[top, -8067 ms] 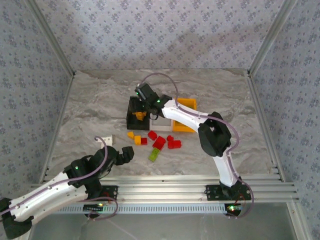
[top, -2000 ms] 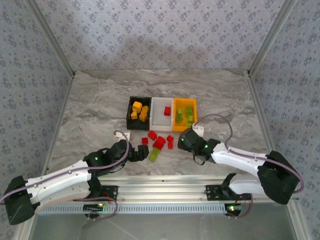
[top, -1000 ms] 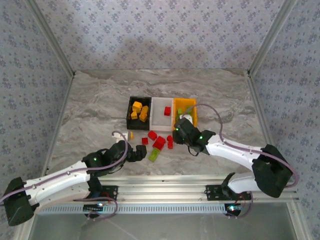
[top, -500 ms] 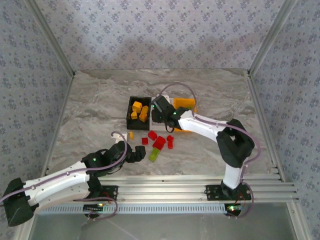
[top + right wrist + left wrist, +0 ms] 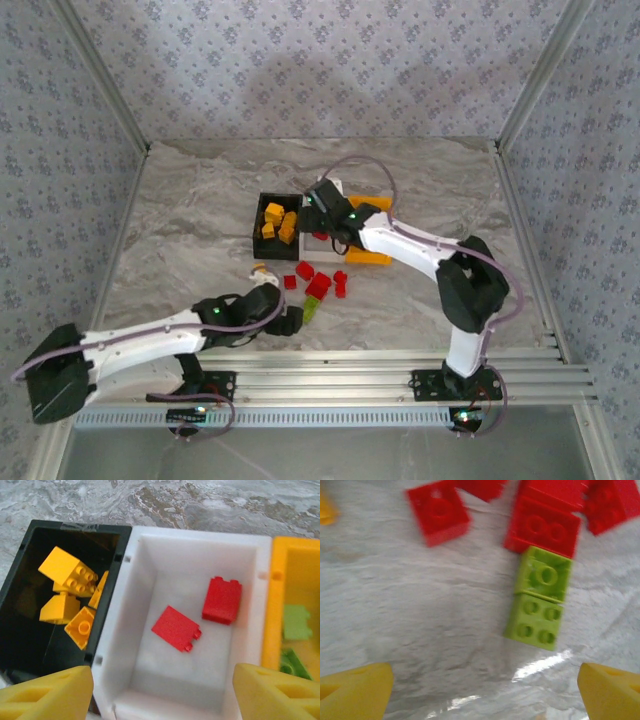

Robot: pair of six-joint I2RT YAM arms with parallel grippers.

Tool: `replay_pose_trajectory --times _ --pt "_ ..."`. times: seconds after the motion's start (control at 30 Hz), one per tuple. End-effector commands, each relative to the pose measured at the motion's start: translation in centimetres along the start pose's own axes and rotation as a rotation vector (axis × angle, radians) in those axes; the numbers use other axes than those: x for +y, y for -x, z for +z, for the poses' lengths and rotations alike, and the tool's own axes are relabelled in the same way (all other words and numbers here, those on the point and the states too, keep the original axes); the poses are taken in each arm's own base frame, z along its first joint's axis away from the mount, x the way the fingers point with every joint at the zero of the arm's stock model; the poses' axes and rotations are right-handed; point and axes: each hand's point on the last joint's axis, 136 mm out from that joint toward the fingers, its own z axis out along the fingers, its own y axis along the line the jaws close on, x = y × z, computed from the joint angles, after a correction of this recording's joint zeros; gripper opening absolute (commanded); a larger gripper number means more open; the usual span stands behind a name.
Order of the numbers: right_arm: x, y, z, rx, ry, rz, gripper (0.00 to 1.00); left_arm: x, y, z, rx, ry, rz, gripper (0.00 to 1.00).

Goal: Sort the legos into containers by color

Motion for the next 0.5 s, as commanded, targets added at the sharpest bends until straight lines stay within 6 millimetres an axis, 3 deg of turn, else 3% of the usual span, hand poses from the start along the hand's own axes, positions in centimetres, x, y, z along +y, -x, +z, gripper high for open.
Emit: replay_pose_trajectory --times 0.0,0.1,0.27,0.47 --pt "-1.3 -0.5 -2.3 -0.047 0.005 0.051 0.76 -2.8 0.8 0.4 0.0 -0.01 0.122 0.9" --pt "-2.5 -1.6 -3.6 -0.058 0.007 0.066 0.76 -3.3 0.3 2.1 0.043 0.035 0.165 0.84" --pt "-3.7 -2.5 -5.6 -0.084 0.009 0.098 0.77 -2.4 0.0 4.1 0.077 0.144 0.202 0.68" --pt "-4.6 -2.9 -7.2 -0.114 0.016 0.112 0.77 -1.8 -0.1 5.8 0.093 0.18 0.21 0.65"
